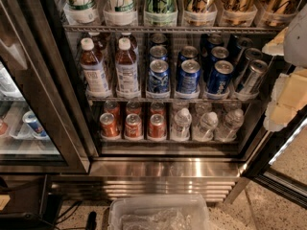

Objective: Pick redbull can from middle shelf of fridge

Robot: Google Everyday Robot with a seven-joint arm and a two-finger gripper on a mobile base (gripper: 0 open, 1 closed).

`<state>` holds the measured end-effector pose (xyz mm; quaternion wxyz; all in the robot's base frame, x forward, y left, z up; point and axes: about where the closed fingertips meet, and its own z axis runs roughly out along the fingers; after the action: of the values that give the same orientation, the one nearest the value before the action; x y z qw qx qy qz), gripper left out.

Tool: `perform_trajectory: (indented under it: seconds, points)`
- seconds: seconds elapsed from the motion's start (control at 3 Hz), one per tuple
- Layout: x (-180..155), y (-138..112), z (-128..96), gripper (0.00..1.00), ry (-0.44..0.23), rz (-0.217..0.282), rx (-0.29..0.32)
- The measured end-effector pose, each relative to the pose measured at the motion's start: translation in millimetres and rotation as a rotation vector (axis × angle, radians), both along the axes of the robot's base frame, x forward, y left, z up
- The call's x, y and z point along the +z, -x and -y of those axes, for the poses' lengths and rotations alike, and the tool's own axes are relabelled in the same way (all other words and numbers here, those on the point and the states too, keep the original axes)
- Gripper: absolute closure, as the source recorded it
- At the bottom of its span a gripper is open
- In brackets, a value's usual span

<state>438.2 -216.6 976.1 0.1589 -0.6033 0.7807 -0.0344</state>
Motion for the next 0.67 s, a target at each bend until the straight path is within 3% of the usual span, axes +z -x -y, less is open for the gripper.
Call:
perform_trajectory:
  seconds: [0.67]
  points:
    - [-19,2,6,0.00,-0.032,-0.019,-0.024]
